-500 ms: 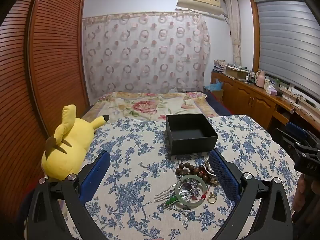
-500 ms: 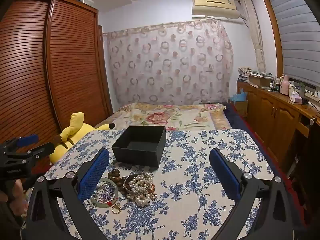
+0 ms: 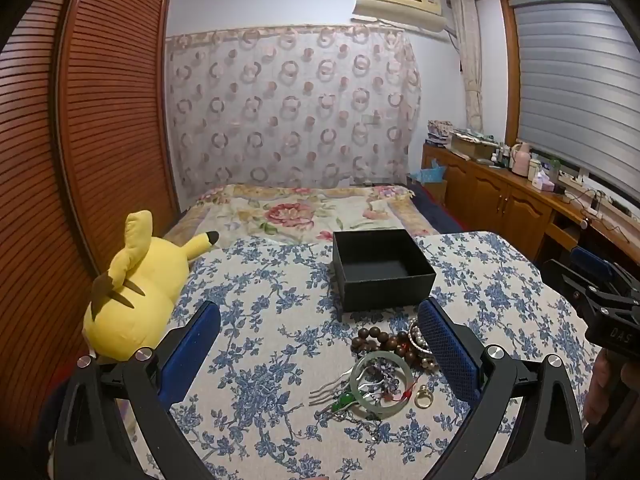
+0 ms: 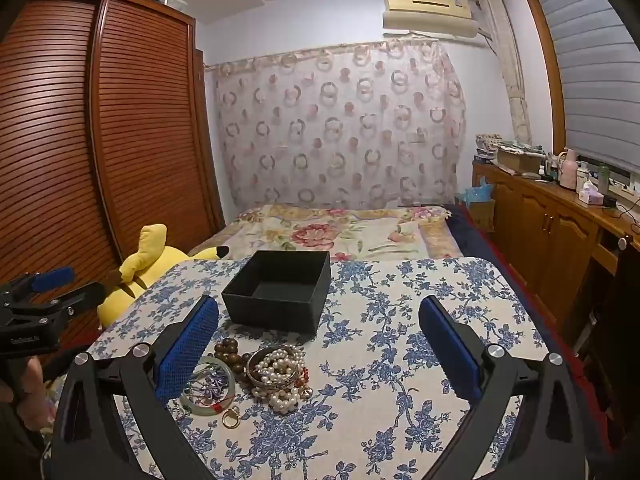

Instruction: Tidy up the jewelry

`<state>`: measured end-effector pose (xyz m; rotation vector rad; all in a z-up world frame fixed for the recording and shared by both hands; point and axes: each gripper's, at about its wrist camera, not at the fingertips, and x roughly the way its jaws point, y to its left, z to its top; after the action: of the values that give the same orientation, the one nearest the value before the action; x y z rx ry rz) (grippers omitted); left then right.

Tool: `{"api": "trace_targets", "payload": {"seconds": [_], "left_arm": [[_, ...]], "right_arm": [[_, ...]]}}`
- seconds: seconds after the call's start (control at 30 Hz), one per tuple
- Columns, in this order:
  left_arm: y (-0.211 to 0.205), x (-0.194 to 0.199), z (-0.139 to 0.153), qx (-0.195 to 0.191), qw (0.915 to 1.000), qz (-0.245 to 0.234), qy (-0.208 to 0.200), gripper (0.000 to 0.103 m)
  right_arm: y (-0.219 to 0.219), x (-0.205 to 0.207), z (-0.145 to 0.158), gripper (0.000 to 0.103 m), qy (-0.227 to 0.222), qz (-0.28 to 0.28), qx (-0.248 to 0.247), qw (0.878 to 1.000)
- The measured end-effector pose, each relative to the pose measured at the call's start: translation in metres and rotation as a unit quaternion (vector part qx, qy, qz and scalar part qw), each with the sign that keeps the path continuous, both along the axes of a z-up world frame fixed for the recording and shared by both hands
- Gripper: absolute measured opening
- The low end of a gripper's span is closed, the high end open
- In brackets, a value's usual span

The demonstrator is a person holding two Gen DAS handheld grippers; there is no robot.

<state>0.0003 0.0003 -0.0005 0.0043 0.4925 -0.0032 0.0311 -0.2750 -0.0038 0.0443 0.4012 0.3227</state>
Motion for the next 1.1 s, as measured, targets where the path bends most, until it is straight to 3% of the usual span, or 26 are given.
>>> {"api": "trace_targets", "payload": {"seconds": [1.1], "left_arm": [[-0.0018,-0.0030,0.0078,0.001,1.0000,-0.001,-0.003,0.095]], "right_arm": [[0.0003,0.0003,-0.0007,0.101,0.002,0.000,0.000,1.000]]}}
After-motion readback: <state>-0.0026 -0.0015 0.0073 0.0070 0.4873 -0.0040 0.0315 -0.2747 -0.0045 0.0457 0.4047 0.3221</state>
